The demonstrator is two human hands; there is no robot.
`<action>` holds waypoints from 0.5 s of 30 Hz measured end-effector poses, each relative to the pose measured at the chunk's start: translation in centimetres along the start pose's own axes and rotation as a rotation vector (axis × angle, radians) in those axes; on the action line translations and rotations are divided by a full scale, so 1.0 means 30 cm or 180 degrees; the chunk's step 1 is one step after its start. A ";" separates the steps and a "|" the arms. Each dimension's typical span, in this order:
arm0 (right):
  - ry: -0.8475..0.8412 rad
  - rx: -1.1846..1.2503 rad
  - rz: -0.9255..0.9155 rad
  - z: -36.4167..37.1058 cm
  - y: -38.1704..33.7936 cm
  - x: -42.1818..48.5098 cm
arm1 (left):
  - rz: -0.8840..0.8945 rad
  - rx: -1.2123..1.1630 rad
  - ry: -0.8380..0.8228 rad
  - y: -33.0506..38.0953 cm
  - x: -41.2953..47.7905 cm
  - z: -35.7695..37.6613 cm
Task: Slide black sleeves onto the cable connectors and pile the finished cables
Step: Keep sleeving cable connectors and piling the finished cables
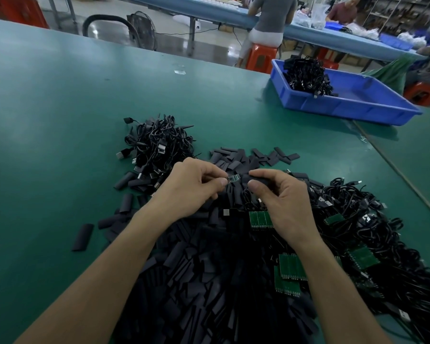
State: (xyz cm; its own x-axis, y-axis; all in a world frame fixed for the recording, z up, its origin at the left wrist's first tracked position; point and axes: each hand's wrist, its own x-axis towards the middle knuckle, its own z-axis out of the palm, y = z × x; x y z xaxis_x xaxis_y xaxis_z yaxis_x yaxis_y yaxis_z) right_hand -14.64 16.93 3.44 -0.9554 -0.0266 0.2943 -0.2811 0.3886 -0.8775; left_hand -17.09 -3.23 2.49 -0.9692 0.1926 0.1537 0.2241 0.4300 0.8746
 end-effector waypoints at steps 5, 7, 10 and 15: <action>0.0087 -0.0017 -0.0012 0.002 -0.001 -0.005 | 0.0012 -0.0046 0.0001 0.012 -0.006 -0.004; 0.0119 -0.0038 -0.0008 0.005 0.000 -0.007 | 0.0018 -0.0074 0.0004 0.017 -0.009 -0.005; 0.0159 -0.0079 -0.0025 0.010 0.000 -0.009 | 0.0008 -0.0102 -0.0052 0.024 -0.011 -0.002; 0.0184 -0.0121 -0.0041 0.011 -0.001 -0.006 | -0.0006 -0.0179 -0.0146 0.032 -0.013 0.003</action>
State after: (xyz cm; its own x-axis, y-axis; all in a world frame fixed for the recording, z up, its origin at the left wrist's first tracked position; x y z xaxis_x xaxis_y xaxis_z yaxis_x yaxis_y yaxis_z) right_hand -14.48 16.62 3.29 -0.9445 0.0209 0.3279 -0.2888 0.4232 -0.8588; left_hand -16.50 -2.82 3.23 -0.9636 0.2327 0.1319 0.2150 0.3805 0.8994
